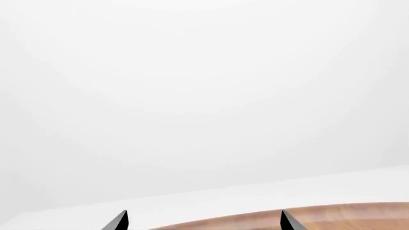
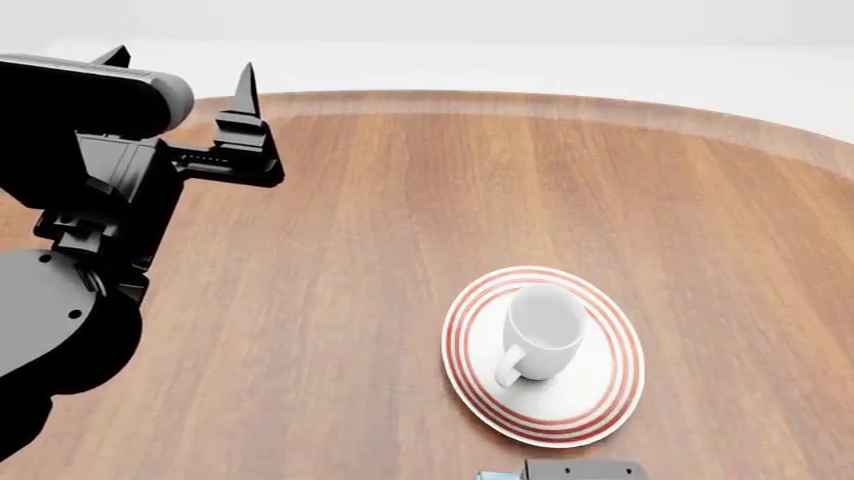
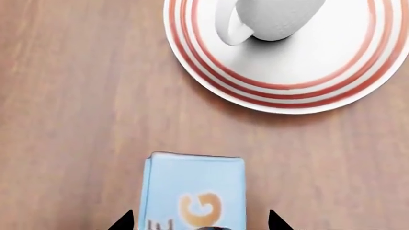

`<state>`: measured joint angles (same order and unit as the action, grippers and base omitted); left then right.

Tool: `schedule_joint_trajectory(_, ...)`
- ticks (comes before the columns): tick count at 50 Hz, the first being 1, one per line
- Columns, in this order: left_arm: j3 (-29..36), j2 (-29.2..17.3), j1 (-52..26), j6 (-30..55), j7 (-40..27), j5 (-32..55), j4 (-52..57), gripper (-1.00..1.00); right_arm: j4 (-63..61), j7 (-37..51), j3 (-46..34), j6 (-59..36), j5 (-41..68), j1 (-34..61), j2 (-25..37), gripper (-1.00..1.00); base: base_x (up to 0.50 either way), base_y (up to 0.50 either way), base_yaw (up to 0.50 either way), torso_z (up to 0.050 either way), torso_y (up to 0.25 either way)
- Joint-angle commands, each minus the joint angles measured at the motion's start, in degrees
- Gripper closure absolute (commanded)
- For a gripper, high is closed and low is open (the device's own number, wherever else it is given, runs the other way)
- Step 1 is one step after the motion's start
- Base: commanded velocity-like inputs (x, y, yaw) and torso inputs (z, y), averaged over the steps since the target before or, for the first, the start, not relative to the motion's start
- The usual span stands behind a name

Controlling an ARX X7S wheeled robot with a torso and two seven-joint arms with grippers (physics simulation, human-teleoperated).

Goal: Pick up the white mug and put it on the plate, and put the chocolate pudding to the right of the plate.

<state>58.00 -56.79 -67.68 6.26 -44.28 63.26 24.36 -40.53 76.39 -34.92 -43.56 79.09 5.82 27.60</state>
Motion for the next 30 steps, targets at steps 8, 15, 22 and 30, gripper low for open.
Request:
schedule_joint_trajectory(8,-1.3,0.9,0.6,-0.4,1.3,-0.8,0.1,-1.0,3.1,-4.0,-0.1,0.1,-3.3,-0.4,-1.1,-1.0,0.0,0.0,0.0,0.0,0.0)
schedule_joint_trajectory(15,-1.4,0.9,0.8,-0.4,1.3,-1.0,0.1,-1.0,3.1,-4.2,-0.2,0.1,-3.4,-0.2,-1.1,1.0,0.0,0.0,0.0,0.0,0.0)
schedule_joint_trajectory(22,-1.5,0.8,0.9,-0.4,1.4,-0.9,0.1,-1.0,2.3,-3.4,-0.4,-0.5,-3.2,0.7,-1.0,1.0,0.0,0.0,0.0,0.0,0.0)
schedule_joint_trajectory(30,-1.5,0.8,1.0,-0.3,1.4,-0.8,0.3,-1.0,1.1,-3.3,-0.6,-0.8,-3.4,1.4,-0.7,1.0,0.0,0.0,0.0,0.0,0.0)
